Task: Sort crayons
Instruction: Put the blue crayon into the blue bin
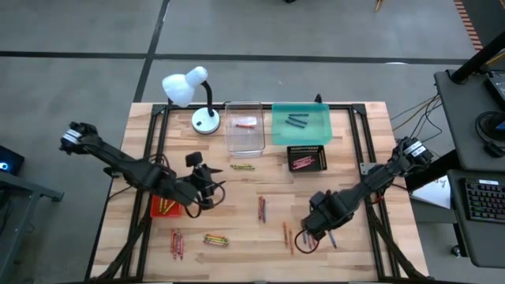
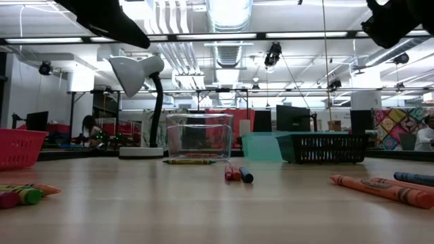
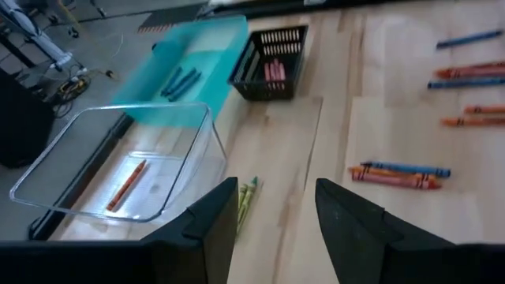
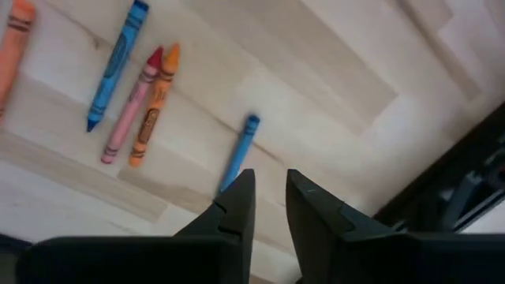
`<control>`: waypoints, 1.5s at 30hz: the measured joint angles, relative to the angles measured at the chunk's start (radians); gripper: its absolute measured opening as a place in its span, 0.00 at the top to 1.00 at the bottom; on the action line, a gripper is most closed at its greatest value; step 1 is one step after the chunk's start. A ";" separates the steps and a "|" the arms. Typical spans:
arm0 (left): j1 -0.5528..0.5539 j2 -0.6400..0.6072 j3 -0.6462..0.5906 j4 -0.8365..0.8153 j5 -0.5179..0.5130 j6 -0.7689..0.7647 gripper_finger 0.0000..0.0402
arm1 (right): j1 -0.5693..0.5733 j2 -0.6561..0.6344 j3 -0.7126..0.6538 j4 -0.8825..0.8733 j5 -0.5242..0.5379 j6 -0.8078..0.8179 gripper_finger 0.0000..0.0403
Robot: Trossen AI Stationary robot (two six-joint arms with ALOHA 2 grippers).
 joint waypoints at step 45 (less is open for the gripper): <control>0.002 -0.017 -0.033 0.175 -0.022 0.209 0.62 | 0.087 -0.019 -0.394 0.552 0.099 0.201 0.97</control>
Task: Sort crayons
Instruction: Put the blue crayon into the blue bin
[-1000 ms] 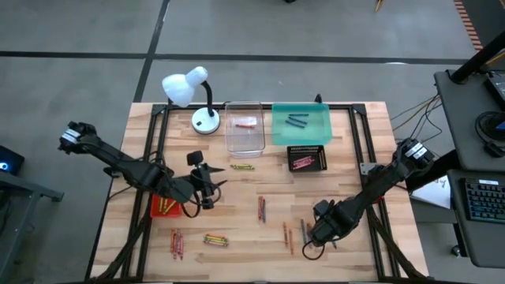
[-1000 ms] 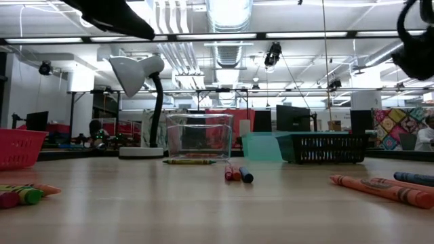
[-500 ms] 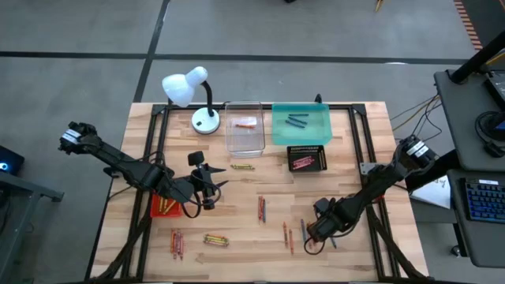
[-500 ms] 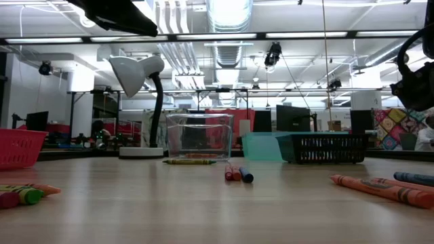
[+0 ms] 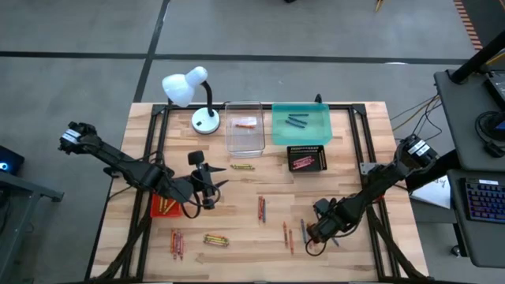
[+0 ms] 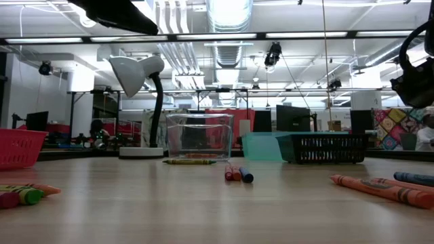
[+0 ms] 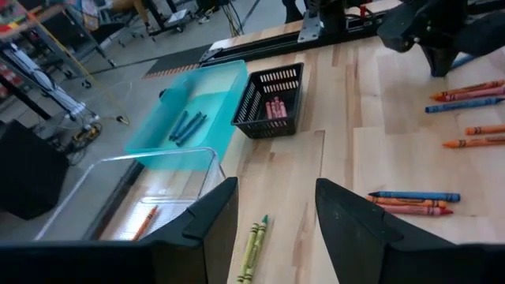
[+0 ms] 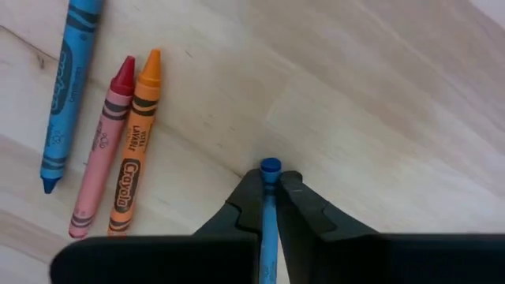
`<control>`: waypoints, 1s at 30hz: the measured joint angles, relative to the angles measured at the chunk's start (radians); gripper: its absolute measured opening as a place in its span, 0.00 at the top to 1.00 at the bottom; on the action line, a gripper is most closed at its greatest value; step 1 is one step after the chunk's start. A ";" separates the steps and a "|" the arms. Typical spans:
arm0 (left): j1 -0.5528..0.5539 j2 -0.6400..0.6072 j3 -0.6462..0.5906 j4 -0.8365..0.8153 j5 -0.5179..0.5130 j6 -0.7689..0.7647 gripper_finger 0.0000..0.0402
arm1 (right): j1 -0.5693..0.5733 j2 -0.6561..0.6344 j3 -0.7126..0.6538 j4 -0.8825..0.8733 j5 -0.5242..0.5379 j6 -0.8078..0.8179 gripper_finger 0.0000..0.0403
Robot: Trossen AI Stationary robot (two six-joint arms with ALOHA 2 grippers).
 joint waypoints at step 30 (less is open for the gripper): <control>0.013 -0.020 -0.003 -0.022 -0.003 0.104 0.62 | -0.221 -0.220 0.075 -0.028 0.426 -0.423 0.97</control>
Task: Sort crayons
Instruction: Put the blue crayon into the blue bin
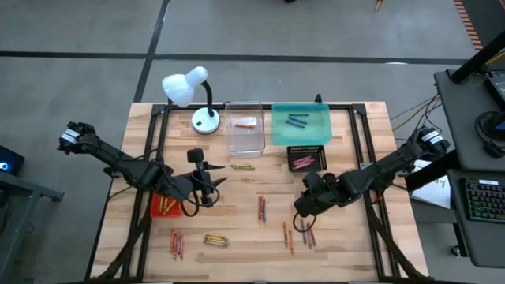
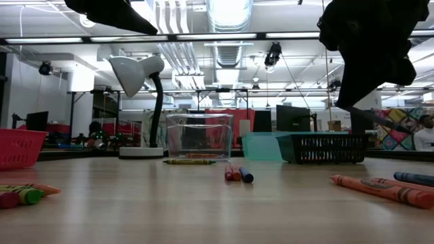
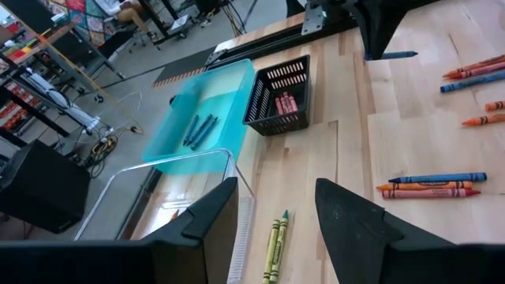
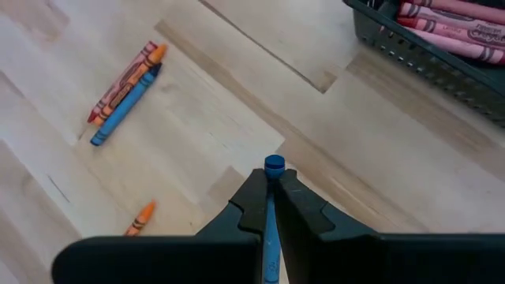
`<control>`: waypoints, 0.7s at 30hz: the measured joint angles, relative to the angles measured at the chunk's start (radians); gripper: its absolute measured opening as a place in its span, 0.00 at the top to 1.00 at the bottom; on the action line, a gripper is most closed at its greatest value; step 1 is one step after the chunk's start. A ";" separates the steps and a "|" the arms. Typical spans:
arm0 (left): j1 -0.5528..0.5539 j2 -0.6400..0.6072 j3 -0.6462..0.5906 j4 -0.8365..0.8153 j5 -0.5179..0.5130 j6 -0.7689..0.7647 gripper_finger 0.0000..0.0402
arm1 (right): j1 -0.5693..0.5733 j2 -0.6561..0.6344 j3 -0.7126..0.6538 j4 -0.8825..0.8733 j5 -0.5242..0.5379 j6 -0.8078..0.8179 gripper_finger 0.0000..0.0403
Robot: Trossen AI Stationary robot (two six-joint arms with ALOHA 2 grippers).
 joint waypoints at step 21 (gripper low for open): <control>0.000 0.002 -0.001 0.009 0.000 0.001 0.62 | -0.012 -0.001 0.000 0.153 0.075 -0.162 0.97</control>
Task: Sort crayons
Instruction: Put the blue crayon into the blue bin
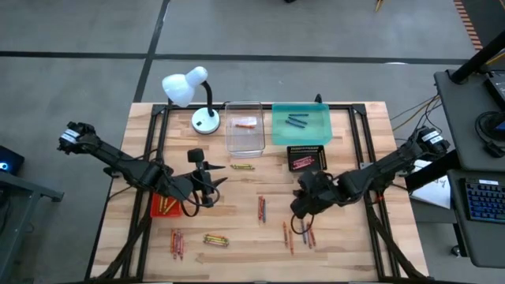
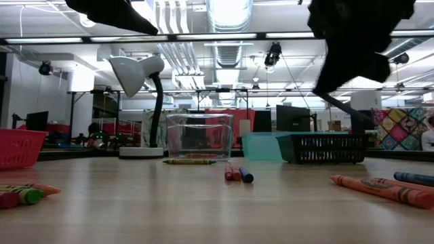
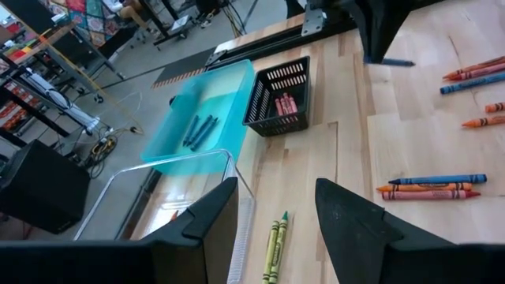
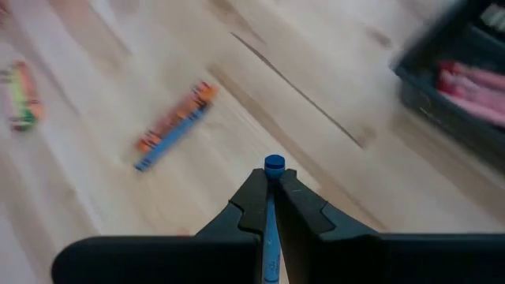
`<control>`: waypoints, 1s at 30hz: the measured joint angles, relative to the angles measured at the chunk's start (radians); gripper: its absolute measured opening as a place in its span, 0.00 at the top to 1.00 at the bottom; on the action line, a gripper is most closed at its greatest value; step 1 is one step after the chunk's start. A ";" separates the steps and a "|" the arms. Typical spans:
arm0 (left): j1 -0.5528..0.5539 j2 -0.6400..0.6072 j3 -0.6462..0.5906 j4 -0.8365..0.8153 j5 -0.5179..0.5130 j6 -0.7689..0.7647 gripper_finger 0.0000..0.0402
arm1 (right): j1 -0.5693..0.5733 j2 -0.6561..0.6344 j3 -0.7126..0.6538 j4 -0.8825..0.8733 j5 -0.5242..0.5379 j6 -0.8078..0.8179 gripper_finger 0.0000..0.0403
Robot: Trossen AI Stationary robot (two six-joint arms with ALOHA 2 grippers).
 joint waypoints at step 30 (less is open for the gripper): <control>0.393 -0.001 -0.023 0.087 0.003 0.339 0.62 | -1.056 0.227 0.293 0.063 -0.292 -1.512 0.97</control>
